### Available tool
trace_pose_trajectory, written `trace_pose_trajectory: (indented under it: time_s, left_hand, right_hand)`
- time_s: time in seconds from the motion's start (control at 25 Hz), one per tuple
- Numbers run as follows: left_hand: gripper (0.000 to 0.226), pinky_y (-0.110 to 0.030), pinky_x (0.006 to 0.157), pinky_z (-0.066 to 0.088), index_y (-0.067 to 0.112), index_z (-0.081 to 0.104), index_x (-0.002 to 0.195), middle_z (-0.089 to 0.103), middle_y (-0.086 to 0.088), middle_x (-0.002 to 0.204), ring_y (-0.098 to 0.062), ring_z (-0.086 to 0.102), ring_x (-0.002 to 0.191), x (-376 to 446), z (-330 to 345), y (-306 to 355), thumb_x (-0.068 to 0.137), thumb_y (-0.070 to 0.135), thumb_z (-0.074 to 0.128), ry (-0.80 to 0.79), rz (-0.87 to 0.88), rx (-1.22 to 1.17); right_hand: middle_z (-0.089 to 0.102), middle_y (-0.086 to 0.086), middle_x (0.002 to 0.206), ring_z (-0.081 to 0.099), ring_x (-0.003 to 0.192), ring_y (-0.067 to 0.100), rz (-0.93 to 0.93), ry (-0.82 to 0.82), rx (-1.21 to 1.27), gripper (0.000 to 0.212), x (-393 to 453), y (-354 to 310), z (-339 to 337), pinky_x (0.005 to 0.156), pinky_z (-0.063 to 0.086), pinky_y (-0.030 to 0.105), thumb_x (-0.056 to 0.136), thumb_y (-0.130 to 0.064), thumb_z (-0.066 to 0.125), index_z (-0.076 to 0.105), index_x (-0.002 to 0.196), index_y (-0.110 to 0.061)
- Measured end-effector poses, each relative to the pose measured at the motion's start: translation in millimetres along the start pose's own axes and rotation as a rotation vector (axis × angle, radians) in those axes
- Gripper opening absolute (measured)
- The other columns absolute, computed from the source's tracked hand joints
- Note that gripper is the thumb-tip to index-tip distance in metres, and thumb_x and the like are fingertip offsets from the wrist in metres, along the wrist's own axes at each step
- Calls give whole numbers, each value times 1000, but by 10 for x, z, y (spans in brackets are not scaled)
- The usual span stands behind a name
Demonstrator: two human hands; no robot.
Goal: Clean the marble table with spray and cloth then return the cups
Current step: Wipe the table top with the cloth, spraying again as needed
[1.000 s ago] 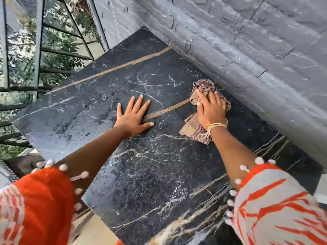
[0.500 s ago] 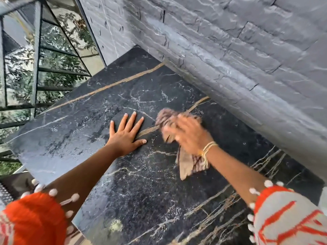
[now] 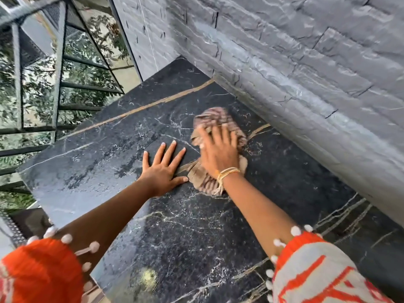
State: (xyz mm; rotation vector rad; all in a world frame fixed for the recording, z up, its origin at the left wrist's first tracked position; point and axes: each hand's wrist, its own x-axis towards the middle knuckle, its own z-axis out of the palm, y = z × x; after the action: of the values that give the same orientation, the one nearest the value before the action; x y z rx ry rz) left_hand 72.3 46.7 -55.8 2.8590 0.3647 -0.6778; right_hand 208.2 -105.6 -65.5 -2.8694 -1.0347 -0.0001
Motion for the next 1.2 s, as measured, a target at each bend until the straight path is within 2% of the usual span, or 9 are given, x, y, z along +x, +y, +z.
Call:
trace_pose_trajectory:
  time_s: [0.12, 0.2, 0.36, 0.52, 0.6, 0.72, 0.88, 1.08, 1.2]
  left_hand:
    - [82, -64, 112, -10, 39, -23, 147, -28, 5, 157, -23, -23, 146, -4, -10, 8, 88, 72, 23, -4, -3, 5]
    - [84, -63, 111, -10, 40, -24, 146, -29, 6, 157, -23, -23, 146, 0, -13, -5, 86, 75, 22, -4, 4, -11]
    - [84, -63, 111, -9, 42, -24, 146, -30, 8, 156, -23, -23, 146, 1, 1, -30, 85, 77, 22, 8, 4, -23]
    - [83, -63, 111, -8, 42, -24, 146, -31, 8, 156, -23, -23, 146, -8, 5, -32, 84, 77, 20, 5, 11, -24]
    - [83, -64, 112, -8, 42, -23, 146, -31, 7, 156, -23, -23, 146, -9, -5, -31, 85, 77, 20, 2, 8, -24]
    - [83, -64, 112, -7, 40, -21, 147, -32, 7, 156, -23, -24, 146, 19, -13, -31, 85, 77, 19, -7, 12, -11]
    - [84, -64, 113, -6, 41, -19, 148, -29, 6, 157, -23, -22, 146, 14, 2, -35, 83, 78, 18, -2, 13, -14]
    - [83, -64, 112, -6, 42, -20, 147, -27, 6, 158, -23, -20, 147, -1, -3, -21, 81, 78, 16, 35, 15, -22]
    - [83, -64, 112, -6, 42, -20, 147, -26, 7, 158, -23, -19, 147, 1, 33, -31, 81, 78, 16, 45, 16, 8]
  right_hand:
    - [32, 10, 155, 30, 142, 36, -414, -93, -14, 55, 195, -124, 1, 114, 24, 56, 94, -36, 29, 25, 149, -39]
    - [32, 10, 155, 29, 143, 33, -454, -96, -70, 53, 439, 177, 6, 116, 24, 54, 96, -38, 26, 20, 148, -42]
    - [36, 10, 153, 30, 142, 33, 107, -8, 30, 53, 706, 771, -42, 116, 21, 56, 97, -38, 32, 21, 148, -45]
    - [23, 7, 159, 17, 147, 36, 303, -45, 77, 56, 497, 410, -28, 118, 6, 57, 96, -43, 29, 13, 150, -45]
    - [26, 8, 158, 21, 145, 38, 214, -38, 77, 57, 176, 142, -54, 117, 9, 59, 96, -42, 30, 14, 150, -43]
    - [30, 8, 156, 27, 143, 36, -141, -73, 22, 56, -455, -65, -47, 116, 17, 59, 97, -40, 32, 18, 151, -40]
    - [33, 8, 155, 29, 143, 30, -409, -129, -25, 55, -532, 450, -114, 118, 17, 54, 96, -38, 33, 23, 149, -40]
    - [39, 10, 151, 33, 141, 31, 210, -6, -31, 52, -433, 1511, -142, 117, 21, 54, 98, -38, 30, 19, 149, -44]
    - [30, 10, 156, 27, 144, 33, 427, -16, -22, 54, -442, 1448, -121, 118, 16, 55, 97, -42, 28, 20, 150, -41]
